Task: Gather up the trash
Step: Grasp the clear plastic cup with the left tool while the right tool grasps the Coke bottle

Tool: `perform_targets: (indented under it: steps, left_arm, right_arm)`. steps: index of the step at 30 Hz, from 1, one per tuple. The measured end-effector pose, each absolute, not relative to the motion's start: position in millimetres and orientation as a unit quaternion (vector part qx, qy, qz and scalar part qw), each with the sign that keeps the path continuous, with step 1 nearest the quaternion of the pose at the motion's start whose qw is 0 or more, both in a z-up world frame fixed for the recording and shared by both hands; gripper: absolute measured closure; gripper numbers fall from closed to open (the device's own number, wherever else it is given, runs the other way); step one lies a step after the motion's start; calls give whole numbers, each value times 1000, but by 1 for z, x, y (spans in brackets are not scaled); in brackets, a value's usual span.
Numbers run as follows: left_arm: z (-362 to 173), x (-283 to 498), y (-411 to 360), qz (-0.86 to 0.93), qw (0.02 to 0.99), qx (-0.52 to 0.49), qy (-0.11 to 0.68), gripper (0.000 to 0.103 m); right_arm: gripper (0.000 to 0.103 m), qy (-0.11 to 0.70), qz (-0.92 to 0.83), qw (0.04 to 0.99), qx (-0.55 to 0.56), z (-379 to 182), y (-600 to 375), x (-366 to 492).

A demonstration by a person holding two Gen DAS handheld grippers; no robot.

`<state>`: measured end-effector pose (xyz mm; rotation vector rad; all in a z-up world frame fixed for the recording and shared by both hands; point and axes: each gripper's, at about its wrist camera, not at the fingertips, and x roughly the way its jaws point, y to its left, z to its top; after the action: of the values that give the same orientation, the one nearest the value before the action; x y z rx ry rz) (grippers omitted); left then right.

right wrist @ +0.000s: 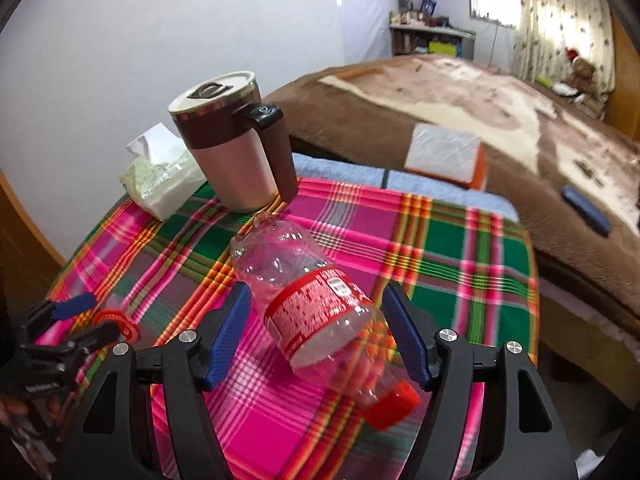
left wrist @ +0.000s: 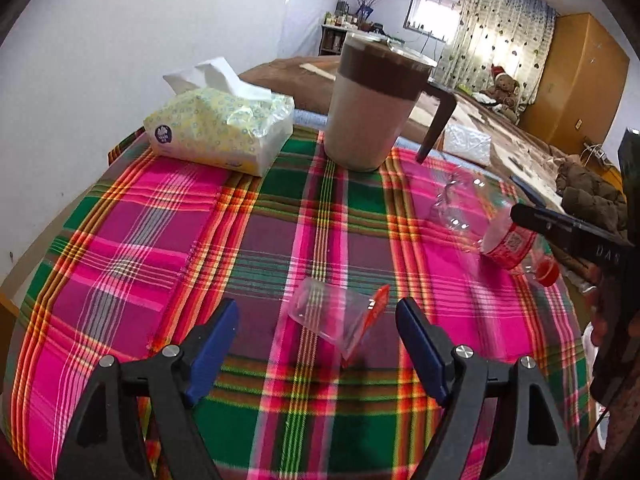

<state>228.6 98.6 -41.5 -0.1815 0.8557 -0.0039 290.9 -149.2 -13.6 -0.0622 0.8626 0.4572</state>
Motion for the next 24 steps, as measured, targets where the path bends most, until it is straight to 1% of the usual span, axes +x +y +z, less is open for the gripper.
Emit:
perform_targets:
  steps: [6, 10, 15, 17, 22, 24]
  left_arm:
    - [-51, 237, 101, 0, 901, -70, 428, 21]
    - [-50, 239, 102, -2, 904, -57, 424, 21]
    - [-49, 239, 107, -14, 906, -70, 418, 22]
    - [-49, 238, 108, -15, 906, -71, 418, 26]
    - [-48, 237, 106, -23, 906, -69, 416, 32]
    - [-48, 236, 105, -25, 907, -68, 415, 38]
  right_arm:
    - [32, 423, 238, 873, -39, -21, -141, 298]
    - [32, 430, 253, 864, -66, -26, -129, 297]
    - [32, 431, 250, 863, -82, -29, -121, 295]
    - [32, 437, 249, 860, -86, -32, -118, 295]
    - [32, 437, 224, 863, -120, -40, -113, 293]
    - [32, 443, 222, 861, -118, -42, -113, 292]
